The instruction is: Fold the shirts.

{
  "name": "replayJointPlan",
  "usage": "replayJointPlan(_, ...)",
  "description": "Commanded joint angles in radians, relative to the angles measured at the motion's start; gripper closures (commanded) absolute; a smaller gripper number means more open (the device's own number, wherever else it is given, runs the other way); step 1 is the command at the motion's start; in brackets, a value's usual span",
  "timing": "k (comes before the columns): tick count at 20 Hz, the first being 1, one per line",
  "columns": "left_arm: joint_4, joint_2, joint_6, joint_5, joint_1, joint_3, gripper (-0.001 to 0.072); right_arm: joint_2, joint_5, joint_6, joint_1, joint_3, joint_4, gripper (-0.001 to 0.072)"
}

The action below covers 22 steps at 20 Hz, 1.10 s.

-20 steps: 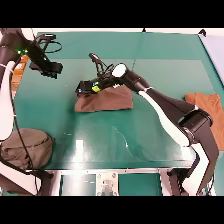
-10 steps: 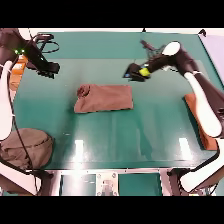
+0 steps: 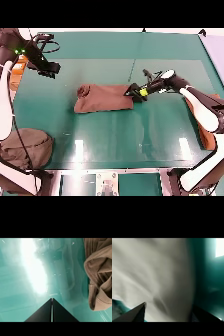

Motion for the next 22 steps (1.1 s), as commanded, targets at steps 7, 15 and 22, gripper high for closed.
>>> replayJointPlan(7,-0.003,0.001,0.0,-0.009,0.0,0.001,0.0683,0.043,0.09,-0.032,-0.023,0.241,0.122,0.0692)
replayJointPlan(15,-0.029,0.001,0.0,-0.011,0.0,0.001,0.0683,0.299,0.185,0.186,-0.515,0.578,0.101,0.0693)
replayJointPlan(22,-0.055,0.001,-0.004,-0.008,0.0,0.001,0.0683,0.279,0.229,0.175,-0.932,0.581,-0.067,0.0693)
